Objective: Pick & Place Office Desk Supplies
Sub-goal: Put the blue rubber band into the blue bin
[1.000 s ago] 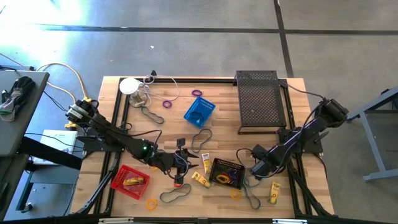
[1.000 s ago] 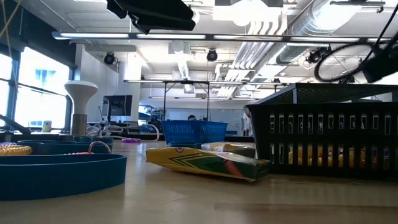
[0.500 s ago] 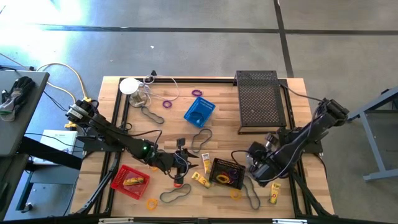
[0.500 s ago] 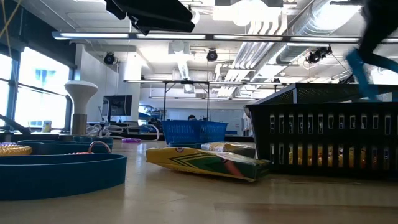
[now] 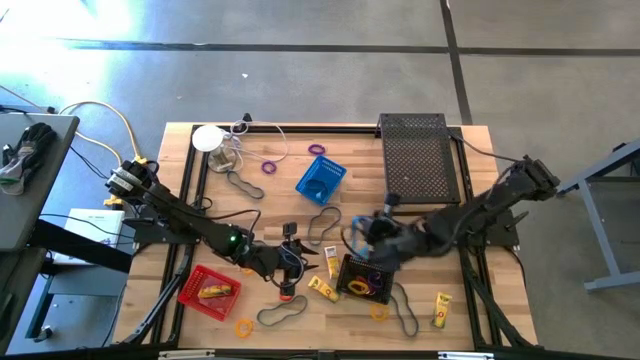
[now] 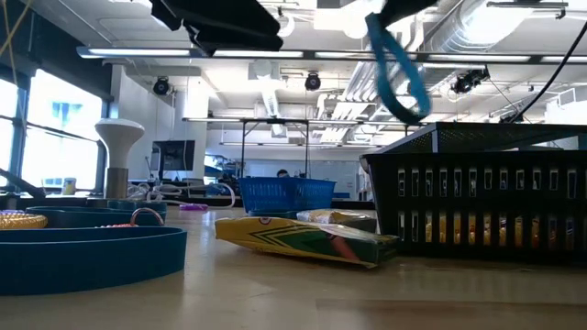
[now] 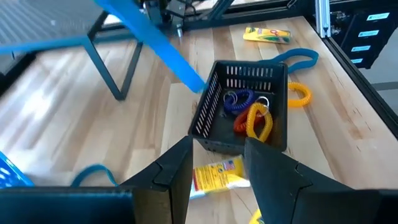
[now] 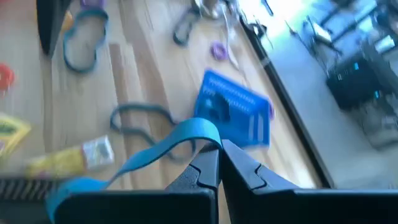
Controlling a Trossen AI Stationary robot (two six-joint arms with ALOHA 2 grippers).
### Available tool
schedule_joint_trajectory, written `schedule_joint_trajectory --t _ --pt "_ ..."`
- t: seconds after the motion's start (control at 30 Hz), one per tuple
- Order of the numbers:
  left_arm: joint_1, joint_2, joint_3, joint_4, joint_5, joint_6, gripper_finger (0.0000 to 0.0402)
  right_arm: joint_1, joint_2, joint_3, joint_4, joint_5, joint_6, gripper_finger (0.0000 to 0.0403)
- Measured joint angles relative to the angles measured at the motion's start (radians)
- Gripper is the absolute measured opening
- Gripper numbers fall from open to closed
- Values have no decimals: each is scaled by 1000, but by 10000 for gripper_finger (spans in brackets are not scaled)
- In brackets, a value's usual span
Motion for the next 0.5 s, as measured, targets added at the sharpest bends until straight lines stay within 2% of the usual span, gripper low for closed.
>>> schedule_joint_trajectory --t 0.2,0.4,0.5 --pt "-21 0 0 -51 0 -74 139 -174 0 0 232 -15 -243 2" --pt "-52 0 0 -77 0 -90 139 -368 15 -25 493 -335 -398 2" --pt "-63 0 -1 -83 0 -92 139 -456 32 -42 572 -428 -429 2"
